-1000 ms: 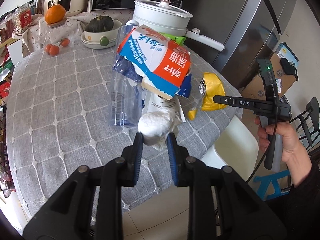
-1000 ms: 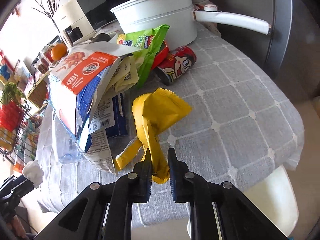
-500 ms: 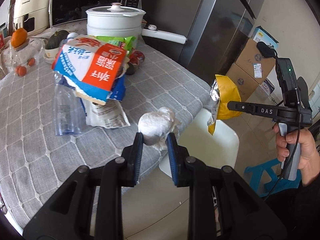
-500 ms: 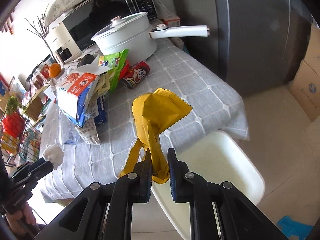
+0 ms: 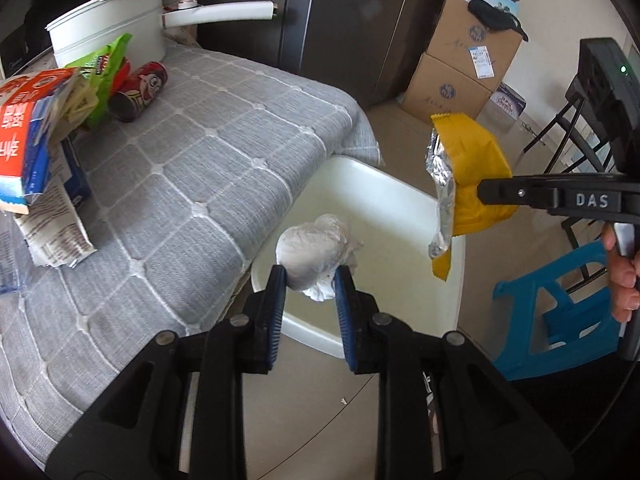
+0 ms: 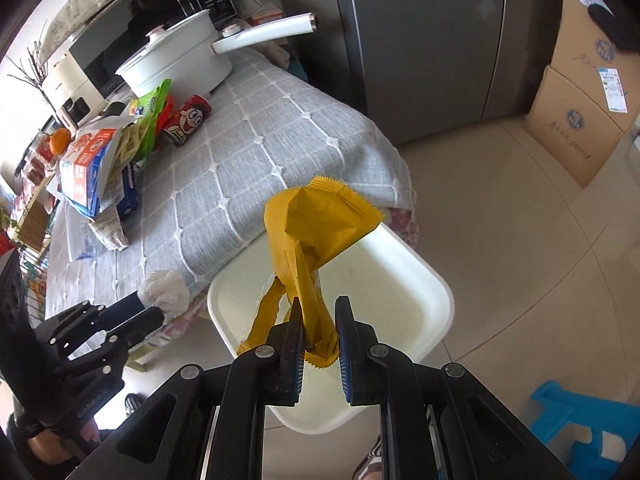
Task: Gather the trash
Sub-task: 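Carry both items over the white bin and open the left tool to drop the tissue while right holds, then lower the yellow wrapper into the white bin and open the right tool, then reach into the trash pile and grasp the blue-and-white carton with the left tool, then grasp the white printed paper wrapper with the right tool while the left tool lifts the carton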
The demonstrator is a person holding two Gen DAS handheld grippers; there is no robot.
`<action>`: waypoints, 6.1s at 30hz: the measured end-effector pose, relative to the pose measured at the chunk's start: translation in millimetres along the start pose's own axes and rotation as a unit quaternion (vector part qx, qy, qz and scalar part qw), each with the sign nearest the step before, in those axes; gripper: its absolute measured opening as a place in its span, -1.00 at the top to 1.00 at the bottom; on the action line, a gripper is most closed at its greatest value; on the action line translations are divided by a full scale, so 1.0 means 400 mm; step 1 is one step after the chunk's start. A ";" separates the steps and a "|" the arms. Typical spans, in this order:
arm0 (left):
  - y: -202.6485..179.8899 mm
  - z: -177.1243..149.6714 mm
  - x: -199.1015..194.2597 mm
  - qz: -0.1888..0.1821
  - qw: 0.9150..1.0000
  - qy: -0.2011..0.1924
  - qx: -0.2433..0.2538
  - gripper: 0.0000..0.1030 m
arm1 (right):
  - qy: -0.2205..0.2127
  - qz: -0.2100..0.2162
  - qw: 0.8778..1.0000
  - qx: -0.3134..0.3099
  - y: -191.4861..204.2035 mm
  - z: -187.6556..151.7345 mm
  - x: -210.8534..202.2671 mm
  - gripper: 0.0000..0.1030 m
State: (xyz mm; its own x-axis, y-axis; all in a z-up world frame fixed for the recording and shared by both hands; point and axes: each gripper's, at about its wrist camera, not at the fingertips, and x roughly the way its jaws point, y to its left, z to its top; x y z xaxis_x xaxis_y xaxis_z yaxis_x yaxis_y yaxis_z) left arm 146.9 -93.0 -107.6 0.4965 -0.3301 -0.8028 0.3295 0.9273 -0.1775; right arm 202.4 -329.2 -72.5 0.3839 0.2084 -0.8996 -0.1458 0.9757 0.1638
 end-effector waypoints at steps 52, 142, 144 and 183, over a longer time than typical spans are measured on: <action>0.090 -0.027 -0.128 0.136 0.990 -0.037 -0.003 -0.92 | 0.045 -0.067 0.997 -0.001 0.030 0.018 0.106 -0.35; 0.570 0.087 -0.309 0.238 0.955 -0.114 -0.138 -0.53 | -0.003 0.035 0.999 -0.019 0.332 0.146 0.125 -0.62; 0.580 0.082 -0.299 0.220 0.959 -0.114 -0.135 -0.53 | -0.002 0.038 0.999 -0.025 0.350 0.145 0.129 -0.62; 0.616 -0.114 -0.556 0.132 0.951 -0.198 -0.199 0.99 | 0.015 0.131 0.983 -0.126 0.710 0.152 0.330 -0.62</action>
State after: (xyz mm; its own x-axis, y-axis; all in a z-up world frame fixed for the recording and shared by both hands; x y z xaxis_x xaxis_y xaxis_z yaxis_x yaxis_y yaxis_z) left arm 81.2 217.1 1.4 0.8090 -0.0444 -0.5861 -0.1385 0.9546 -0.2636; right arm 267.0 -20.6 -120.0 0.2766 0.4452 -0.8516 -0.4596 0.8396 0.2896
